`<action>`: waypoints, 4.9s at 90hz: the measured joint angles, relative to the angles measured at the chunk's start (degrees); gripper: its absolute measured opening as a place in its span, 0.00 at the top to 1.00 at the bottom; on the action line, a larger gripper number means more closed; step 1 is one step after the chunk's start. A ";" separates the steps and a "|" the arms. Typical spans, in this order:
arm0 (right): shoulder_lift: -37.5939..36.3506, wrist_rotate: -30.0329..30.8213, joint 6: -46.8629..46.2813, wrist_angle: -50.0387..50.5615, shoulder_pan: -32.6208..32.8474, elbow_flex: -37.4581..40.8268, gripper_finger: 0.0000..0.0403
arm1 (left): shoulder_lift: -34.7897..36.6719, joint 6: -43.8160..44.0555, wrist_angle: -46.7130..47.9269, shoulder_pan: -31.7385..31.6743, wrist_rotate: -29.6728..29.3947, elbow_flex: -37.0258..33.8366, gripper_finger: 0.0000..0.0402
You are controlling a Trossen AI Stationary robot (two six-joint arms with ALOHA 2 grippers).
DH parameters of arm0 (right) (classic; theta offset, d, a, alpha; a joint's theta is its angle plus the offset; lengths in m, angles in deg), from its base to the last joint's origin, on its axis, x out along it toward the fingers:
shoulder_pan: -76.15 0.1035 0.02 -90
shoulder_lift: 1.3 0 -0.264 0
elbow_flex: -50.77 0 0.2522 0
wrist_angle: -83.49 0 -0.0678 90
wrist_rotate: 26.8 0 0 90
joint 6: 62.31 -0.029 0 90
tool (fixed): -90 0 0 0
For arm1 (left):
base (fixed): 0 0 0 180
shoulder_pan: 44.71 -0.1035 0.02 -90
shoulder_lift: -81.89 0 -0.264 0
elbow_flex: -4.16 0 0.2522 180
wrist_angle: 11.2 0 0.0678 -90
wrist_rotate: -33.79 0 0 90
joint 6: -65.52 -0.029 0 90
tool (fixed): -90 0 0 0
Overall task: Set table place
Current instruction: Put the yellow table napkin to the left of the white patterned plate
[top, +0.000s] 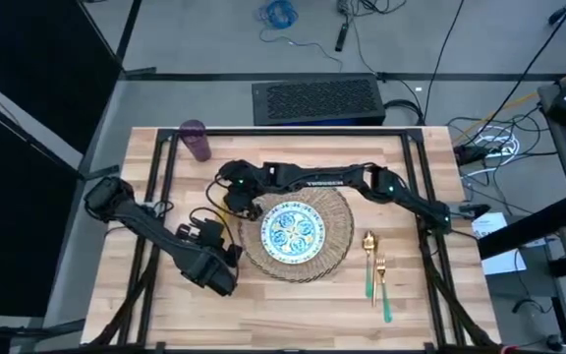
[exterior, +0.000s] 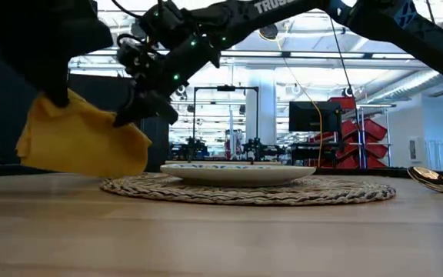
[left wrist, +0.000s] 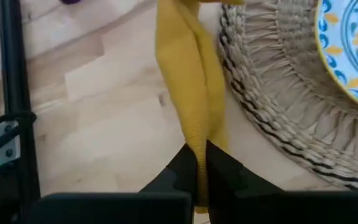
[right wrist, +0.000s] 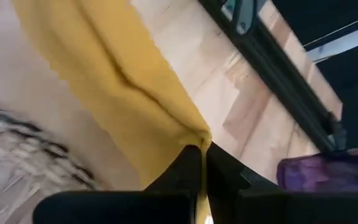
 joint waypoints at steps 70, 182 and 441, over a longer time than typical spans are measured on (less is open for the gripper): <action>0.51 -0.99 -5.63 19.97 -2.08 -0.17 0.99 | -0.07 -7.21 -24.65 -0.39 -7.92 -7.30 1.00; -5.33 -2.92 -38.90 55.35 7.40 -9.74 0.53 | 12.88 -15.03 -15.38 0.69 -14.00 -6.10 0.51; -7.51 4.92 -44.85 52.31 21.38 -7.30 1.00 | 19.64 -58.46 -52.56 -23.94 17.70 -38.93 0.59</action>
